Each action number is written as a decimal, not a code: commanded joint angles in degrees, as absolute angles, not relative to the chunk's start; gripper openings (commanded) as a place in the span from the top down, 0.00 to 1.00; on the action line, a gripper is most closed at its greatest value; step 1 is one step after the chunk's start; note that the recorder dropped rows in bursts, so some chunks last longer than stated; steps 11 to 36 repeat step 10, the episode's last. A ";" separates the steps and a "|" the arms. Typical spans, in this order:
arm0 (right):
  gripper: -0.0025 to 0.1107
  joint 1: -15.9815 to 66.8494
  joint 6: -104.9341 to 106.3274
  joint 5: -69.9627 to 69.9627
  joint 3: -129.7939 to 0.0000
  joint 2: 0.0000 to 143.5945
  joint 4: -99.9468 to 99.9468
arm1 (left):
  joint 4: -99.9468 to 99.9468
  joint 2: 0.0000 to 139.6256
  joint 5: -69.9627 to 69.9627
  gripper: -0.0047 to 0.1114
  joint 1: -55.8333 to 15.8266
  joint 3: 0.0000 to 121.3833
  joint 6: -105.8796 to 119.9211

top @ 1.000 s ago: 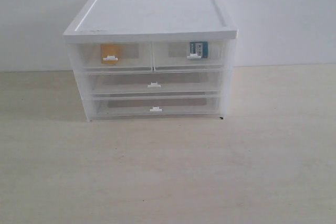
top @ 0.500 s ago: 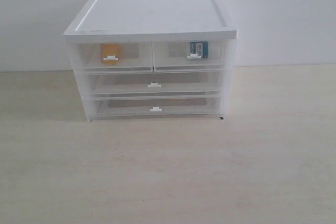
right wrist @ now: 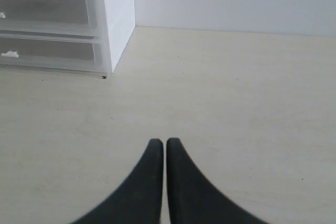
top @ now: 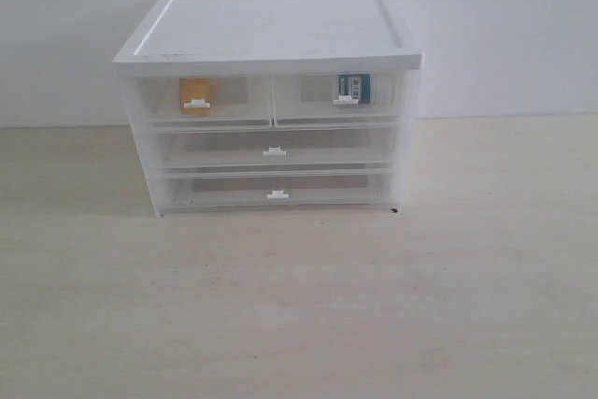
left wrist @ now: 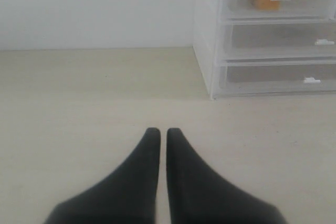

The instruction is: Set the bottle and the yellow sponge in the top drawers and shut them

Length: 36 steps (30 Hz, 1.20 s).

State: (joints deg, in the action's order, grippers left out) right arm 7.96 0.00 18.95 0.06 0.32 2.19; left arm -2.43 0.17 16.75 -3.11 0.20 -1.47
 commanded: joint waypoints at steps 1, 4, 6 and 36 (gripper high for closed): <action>0.98 8.04 0.53 18.43 0.00 0.00 2.09 | -1.92 0.00 16.95 0.92 -2.92 0.00 -1.26; 0.98 8.04 0.42 18.43 0.00 0.00 2.09 | -1.92 0.00 16.95 0.92 -2.92 0.00 -1.26; 0.98 8.04 0.31 18.43 0.00 0.00 2.09 | -1.92 0.00 16.95 0.92 -2.92 0.00 -1.26; 0.98 8.04 0.31 18.43 0.00 0.00 2.09 | -1.92 0.00 16.95 0.92 -2.92 0.00 -1.26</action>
